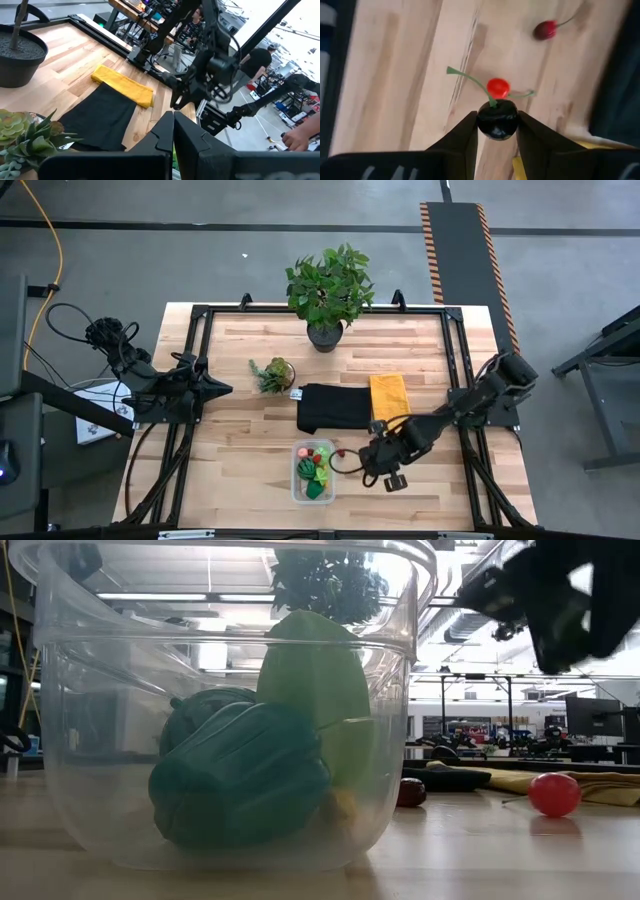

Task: Pick and placing Produce into tupperware
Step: Put the black cherry into the bin

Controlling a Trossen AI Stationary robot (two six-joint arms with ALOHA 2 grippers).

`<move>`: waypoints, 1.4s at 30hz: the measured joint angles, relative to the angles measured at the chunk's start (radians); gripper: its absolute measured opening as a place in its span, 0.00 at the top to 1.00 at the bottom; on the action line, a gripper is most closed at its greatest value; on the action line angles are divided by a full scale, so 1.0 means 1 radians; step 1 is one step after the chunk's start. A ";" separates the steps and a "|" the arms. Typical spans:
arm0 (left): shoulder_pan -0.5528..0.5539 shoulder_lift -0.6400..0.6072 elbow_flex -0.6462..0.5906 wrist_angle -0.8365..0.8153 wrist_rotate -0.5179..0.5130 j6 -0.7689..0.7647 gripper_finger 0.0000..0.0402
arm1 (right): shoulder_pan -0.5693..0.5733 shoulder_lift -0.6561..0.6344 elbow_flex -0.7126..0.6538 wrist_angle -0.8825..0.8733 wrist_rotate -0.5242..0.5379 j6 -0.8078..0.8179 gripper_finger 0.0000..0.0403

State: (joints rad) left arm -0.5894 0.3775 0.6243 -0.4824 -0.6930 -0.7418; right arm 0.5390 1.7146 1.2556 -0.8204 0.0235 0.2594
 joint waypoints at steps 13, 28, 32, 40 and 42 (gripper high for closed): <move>0.000 0.000 0.000 0.002 0.000 0.000 1.00 | -0.041 -0.188 0.000 0.136 -0.020 0.189 0.76; 0.000 0.000 0.000 0.002 0.000 -0.001 1.00 | -0.115 -0.211 0.000 0.485 -0.026 0.237 0.76; 0.000 0.000 0.000 0.009 0.001 -0.001 1.00 | -0.132 -0.211 0.000 0.554 -0.027 0.259 0.76; 0.000 0.000 0.000 0.010 0.023 -0.003 1.00 | -0.154 -0.211 0.000 0.695 -0.027 0.286 0.76; 0.000 0.000 0.000 0.010 0.023 0.000 1.00 | -0.156 -0.211 0.000 0.720 -0.027 0.292 0.76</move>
State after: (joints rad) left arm -0.5896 0.3775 0.6243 -0.4723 -0.6701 -0.7417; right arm 0.3832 1.5040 1.2556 -0.1005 -0.0036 0.5519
